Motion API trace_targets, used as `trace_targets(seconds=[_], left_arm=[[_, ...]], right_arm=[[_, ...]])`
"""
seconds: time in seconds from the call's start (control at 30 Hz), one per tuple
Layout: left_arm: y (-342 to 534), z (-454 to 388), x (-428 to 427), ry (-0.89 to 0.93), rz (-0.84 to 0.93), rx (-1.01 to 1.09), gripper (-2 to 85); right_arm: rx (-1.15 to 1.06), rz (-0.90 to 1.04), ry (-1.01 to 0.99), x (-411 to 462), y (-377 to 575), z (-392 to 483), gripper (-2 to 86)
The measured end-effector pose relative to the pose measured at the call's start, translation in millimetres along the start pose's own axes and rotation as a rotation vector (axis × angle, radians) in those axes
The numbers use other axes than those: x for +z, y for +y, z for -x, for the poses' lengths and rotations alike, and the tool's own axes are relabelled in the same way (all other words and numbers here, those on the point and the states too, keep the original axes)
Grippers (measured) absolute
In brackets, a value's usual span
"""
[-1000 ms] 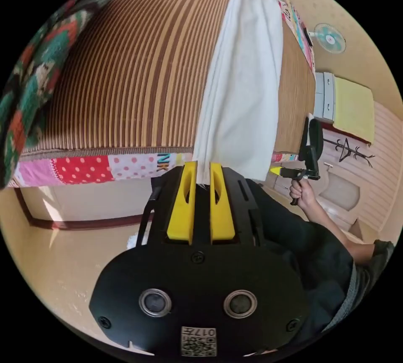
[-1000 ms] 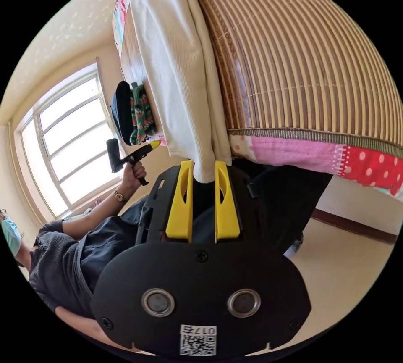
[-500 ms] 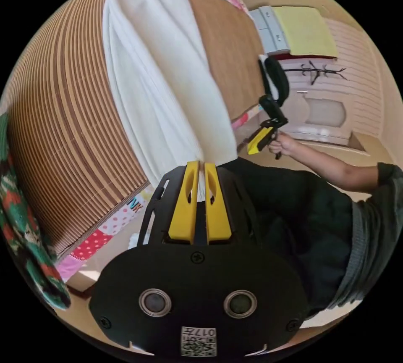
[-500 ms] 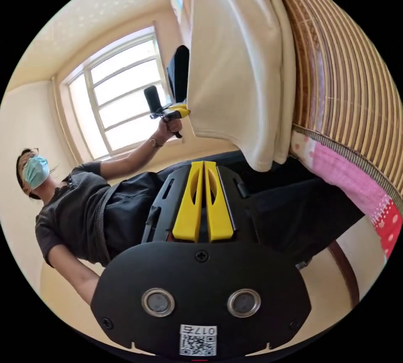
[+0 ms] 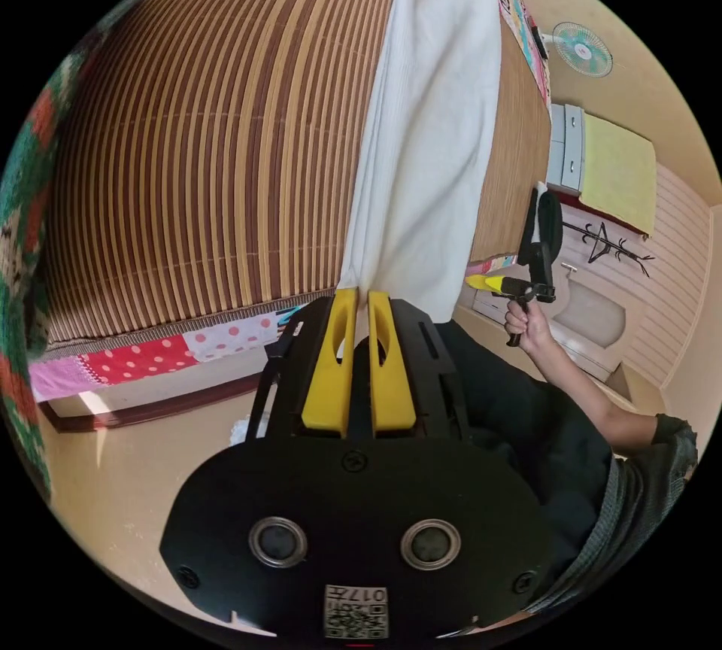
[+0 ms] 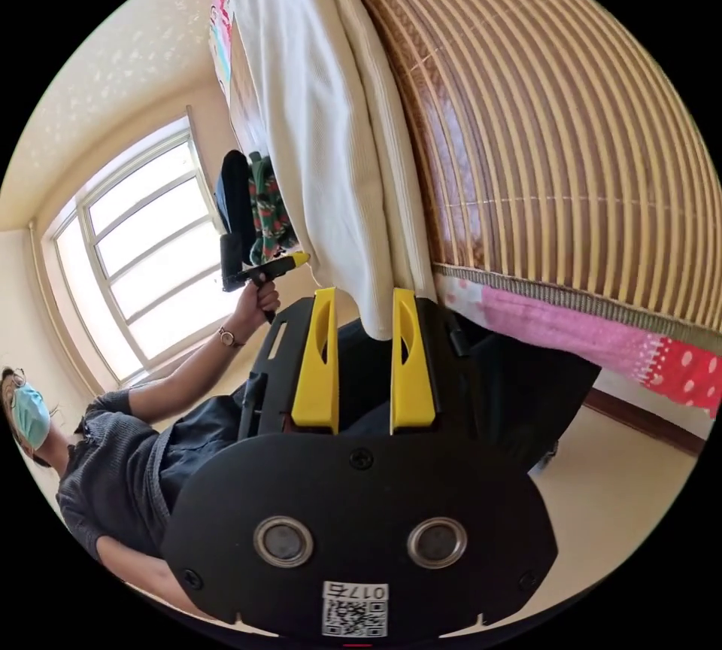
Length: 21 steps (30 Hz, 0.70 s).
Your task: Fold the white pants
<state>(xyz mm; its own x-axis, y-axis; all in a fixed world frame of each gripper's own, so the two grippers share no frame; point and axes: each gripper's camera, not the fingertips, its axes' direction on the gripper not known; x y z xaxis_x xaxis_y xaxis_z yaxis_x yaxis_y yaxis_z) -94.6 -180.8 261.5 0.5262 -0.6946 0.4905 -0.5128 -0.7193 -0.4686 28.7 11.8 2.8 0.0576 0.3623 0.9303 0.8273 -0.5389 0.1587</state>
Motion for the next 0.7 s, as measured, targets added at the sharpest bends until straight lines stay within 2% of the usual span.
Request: trace_targets(seconds=[0.13, 0.17, 0.27, 0.3, 0.33, 0.4, 0.47, 0.53, 0.6, 0.67, 0.7], left_arm=[[3, 0, 1, 0.007, 0.009, -0.012, 2.0], [4, -1, 1, -0.001, 0.011, -0.005, 1.8], [12, -14, -9, 0.036, 0.024, 0.085, 1.0], [19, -24, -17, 0.075, 0.016, 0.175, 0.8], [26, -34, -26, 0.117, 0.000, 0.257, 0.6], [35, -37, -35, 0.131, -0.015, 0.281, 0.2], [38, -38, -31, 0.094, -0.005, 0.276, -0.1], [38, -39, -2, -0.196, 0.053, 0.184, -0.4], [39, -35, 24, -0.359, 0.108, 0.152, -0.3], [40, -25, 36, -0.307, 0.104, 0.074, -0.1], [42, -19, 36, -0.194, 0.059, 0.023, 0.2]], right_arm=[[-0.008, 0.119, 0.107, 29, -10, -5, 4.7], [-0.027, 0.132, 0.073, 28, -9, -6, 4.1], [-0.256, 0.145, -0.264, 8, 7, 10, 3.0], [-0.303, 0.131, -0.281, -4, 18, 15, 2.7], [-0.306, 0.130, -0.245, -9, 24, 15, 2.6], [-0.216, 0.100, -0.048, -23, 40, 5, 2.3], [-0.132, 0.046, -0.040, -25, 43, -10, 2.3], [-0.018, 0.004, 0.096, -22, 41, -25, 2.3], [0.011, 0.001, 0.045, -12, 36, -33, 2.3], [-0.009, 0.041, -0.014, 3, 33, -30, 2.4], [-0.027, 0.052, -0.017, 8, 33, -24, 2.4]])
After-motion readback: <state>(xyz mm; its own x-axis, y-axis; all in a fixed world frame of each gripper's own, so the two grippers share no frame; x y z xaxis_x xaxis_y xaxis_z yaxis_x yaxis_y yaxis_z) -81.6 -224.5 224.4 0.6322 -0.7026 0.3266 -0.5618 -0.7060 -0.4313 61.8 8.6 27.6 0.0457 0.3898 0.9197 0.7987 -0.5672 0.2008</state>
